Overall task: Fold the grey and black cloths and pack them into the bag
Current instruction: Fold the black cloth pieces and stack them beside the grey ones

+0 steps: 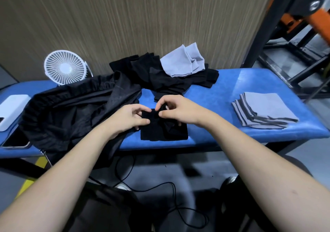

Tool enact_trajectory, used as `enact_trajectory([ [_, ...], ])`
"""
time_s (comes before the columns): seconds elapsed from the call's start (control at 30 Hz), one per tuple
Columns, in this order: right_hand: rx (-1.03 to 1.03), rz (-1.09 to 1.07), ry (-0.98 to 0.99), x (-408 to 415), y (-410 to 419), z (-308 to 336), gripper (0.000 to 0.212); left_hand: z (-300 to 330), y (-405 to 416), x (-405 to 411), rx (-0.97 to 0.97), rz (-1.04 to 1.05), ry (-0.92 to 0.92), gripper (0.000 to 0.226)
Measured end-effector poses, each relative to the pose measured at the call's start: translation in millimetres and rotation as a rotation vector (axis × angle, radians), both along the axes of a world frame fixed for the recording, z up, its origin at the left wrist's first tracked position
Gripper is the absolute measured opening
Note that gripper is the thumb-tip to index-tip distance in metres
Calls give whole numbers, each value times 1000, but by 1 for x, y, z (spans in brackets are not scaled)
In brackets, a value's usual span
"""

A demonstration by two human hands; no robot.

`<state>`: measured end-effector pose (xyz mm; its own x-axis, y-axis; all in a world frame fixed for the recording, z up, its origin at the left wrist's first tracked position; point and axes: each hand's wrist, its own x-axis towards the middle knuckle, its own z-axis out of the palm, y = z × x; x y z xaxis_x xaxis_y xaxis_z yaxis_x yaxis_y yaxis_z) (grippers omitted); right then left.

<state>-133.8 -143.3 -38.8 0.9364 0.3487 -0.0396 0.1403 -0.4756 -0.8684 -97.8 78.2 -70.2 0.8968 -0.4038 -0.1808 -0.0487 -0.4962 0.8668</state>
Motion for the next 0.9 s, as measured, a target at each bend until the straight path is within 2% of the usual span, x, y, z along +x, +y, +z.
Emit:
enact_trajectory([
  [0.17, -3, 66, -6, 3, 14, -11, 23, 1, 0, -2, -73, 13, 8, 18],
  [0.3, 13, 110, 53, 3, 19, -12, 39, 7, 0, -5, -161, 41, 93, 29],
  [0.4, 22, 112, 58, 3, 20, -14, 41, 6, 1, -4, -67, 28, 53, 18],
  [0.5, 26, 89, 35, 5, 18, -18, 36, 3, 1, -2, 71, 12, -54, 43],
  [0.57, -10, 62, 32, 6, 15, -19, 24, 4, 0, -3, 85, -26, -95, 47],
  [0.63, -53, 53, 33, 6, 12, -20, 12, 5, -1, -3, 148, -80, -166, 40],
  [0.7, -89, 51, 8, 5, 8, -21, 6, 5, -4, -2, 300, -149, -305, 32],
  [0.9, -434, 70, -187, 3, -17, -21, 23, 4, -20, -3, 381, -202, -405, 27],
])
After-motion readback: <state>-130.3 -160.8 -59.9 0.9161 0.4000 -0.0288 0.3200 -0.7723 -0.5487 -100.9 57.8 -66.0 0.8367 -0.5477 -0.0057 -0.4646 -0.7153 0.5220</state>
